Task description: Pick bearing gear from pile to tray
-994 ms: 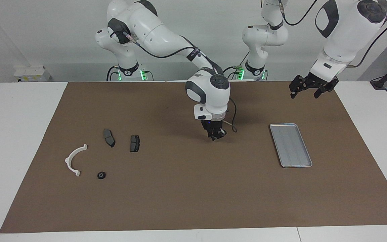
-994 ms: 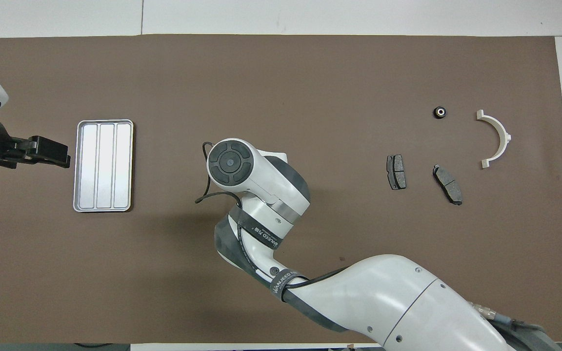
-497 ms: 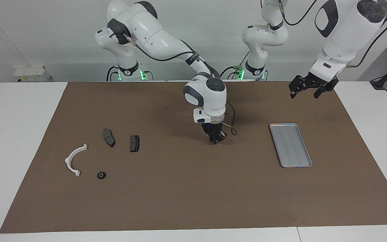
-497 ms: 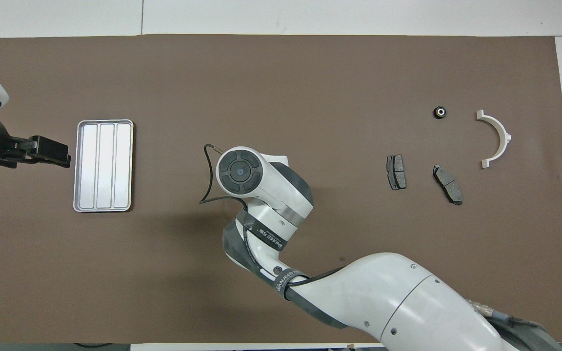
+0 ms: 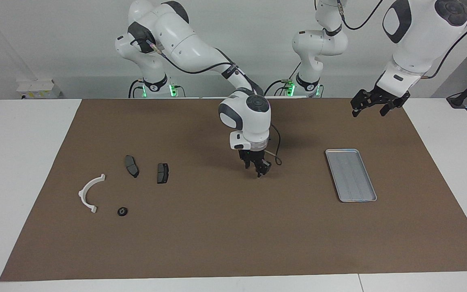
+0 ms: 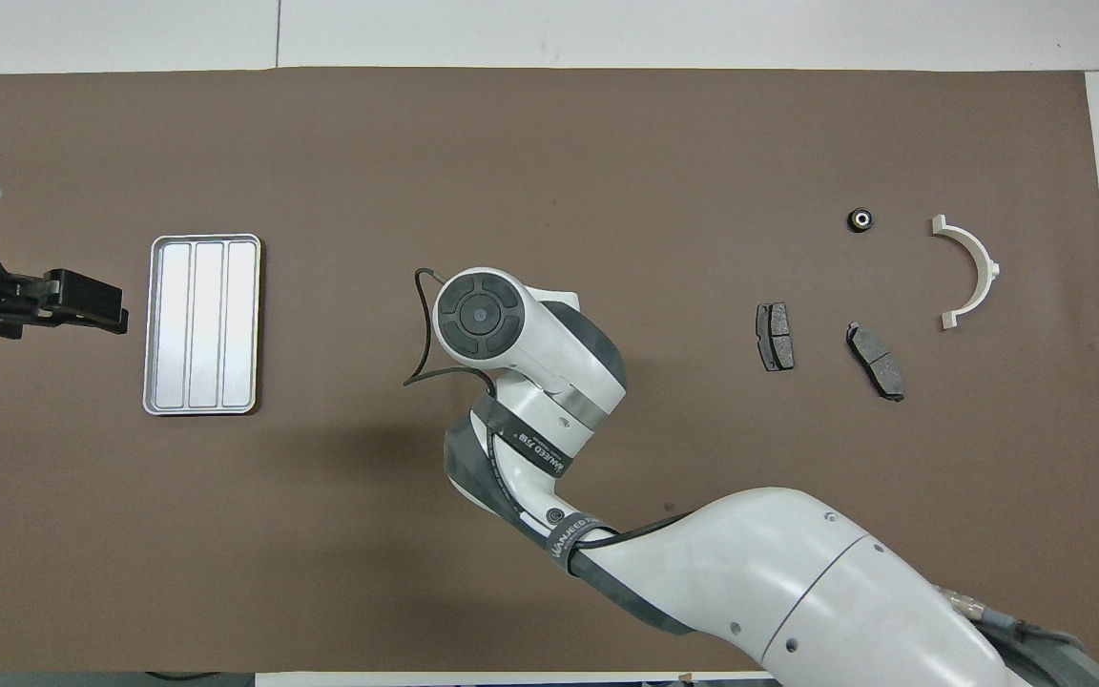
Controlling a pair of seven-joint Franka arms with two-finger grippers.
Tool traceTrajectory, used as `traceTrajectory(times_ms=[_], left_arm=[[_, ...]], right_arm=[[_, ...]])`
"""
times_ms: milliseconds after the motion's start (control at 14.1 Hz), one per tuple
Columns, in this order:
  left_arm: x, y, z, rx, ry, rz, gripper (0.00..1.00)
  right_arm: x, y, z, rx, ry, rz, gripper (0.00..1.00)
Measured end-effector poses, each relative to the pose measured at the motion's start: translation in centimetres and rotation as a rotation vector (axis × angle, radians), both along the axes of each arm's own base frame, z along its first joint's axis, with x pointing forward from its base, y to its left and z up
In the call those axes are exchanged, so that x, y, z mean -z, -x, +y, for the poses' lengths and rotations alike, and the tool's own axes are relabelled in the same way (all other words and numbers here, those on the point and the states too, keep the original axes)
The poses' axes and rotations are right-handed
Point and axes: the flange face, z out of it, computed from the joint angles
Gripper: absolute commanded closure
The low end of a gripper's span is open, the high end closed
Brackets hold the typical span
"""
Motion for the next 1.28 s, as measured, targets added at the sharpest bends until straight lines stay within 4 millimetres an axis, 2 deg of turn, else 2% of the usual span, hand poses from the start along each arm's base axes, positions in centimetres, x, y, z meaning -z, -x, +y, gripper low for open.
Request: traceTrajectory(times_ms=[142,284,355,497,639,710,852,923,1065,1135,1277], left_arm=[[0.0,0.1,-0.5,0.009,0.000,0.001,0.00],[0.2,0.2,-1.9,0.007,-0.002,0.001,0.00],[0.8,0.2,-3.6,-0.002,-0.003,-0.004,0.00],[3.2,0.6,-9.2,-0.018,-0.009,-0.016,0.00],[7.3,0.4,-15.2,-0.038,-0.015,-0.024,0.00],[10.3,-0.1,-18.2,-0.050,-0.016,-0.035,0.00],[16.6,-1.3,-22.7,-0.081,-0.022,-0.041,0.00],[19.6,-1.7,-24.4,-0.104,-0.025,-0.045,0.00],[24.3,-2.1,-26.8,-0.126,-0.025,-0.055,0.00],[25.7,-2.1,-27.6,-0.131,-0.026,-0.057,0.00],[27.0,-2.0,-28.8,-0.142,-0.016,-0.074,0.00]], right_arm=[[-4.0,-2.8,-3.8,-0.040,0.042,0.010,0.00],[-8.5,-5.4,-9.6,-0.134,0.067,0.029,0.00],[-10.4,-6.5,-13.2,-0.201,0.082,0.046,0.00],[-12.5,-8.6,-20.7,-0.353,0.109,0.079,0.00],[-11.9,-10.5,-28.0,-0.491,0.118,0.108,0.00],[-10.9,-11.3,-32.0,-0.555,0.119,0.110,0.00],[-8.4,-12.1,-38.8,-0.597,0.115,0.094,0.00],[-7.0,-12.1,-41.3,-0.590,0.112,0.089,0.00],[-4.3,-12.0,-44.1,-0.561,0.102,0.091,0.00],[-3.5,-12.1,-44.9,-0.550,0.099,0.089,0.00],[-2.1,-12.4,-45.8,-0.535,0.093,0.076,0.00]])
